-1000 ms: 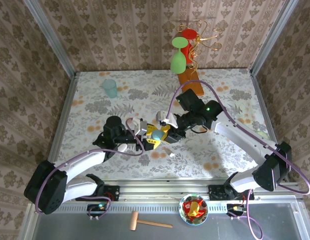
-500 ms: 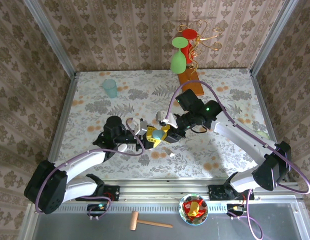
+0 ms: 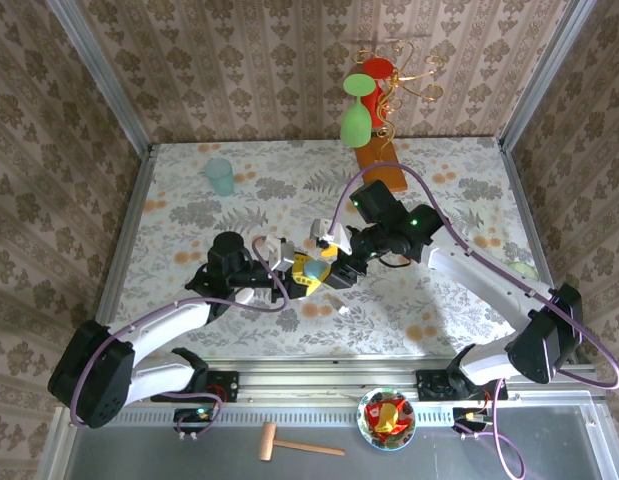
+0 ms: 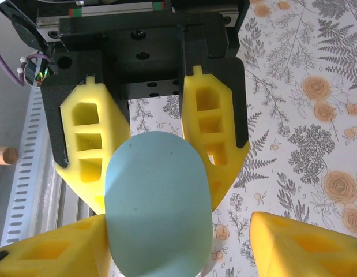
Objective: Insert wireless bluetooth earbuds into charging case
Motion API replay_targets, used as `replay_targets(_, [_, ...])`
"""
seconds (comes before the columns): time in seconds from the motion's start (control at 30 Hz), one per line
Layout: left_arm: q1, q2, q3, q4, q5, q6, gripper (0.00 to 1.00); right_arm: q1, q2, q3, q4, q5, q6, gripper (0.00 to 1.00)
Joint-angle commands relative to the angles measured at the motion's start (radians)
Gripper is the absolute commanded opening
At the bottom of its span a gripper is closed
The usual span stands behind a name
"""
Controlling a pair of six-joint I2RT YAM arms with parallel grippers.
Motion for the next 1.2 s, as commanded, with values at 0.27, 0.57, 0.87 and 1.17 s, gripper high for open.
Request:
replay_targets(0.27, [-0.007, -0.031, 0.011, -0.026, 0.056, 0.060, 0.25, -0.038, -0.066, -0.012, 0.087, 0.025, 0.079, 0.63])
replay_targets(0.57, [-0.009, -0.036, 0.006, -0.020, 0.052, 0.064, 0.25, -0.045, -0.074, -0.016, 0.124, 0.068, 0.126, 0.68])
replay_targets(0.87, [-0.009, -0.036, -0.005, 0.009, 0.007, 0.060, 0.25, -0.045, -0.104, -0.031, 0.120, -0.002, 0.120, 0.73])
replay_targets(1.17, [0.015, -0.010, -0.029, 0.113, -0.062, 0.028, 0.24, -0.070, -0.243, -0.174, 0.372, -0.037, 0.265, 0.79])
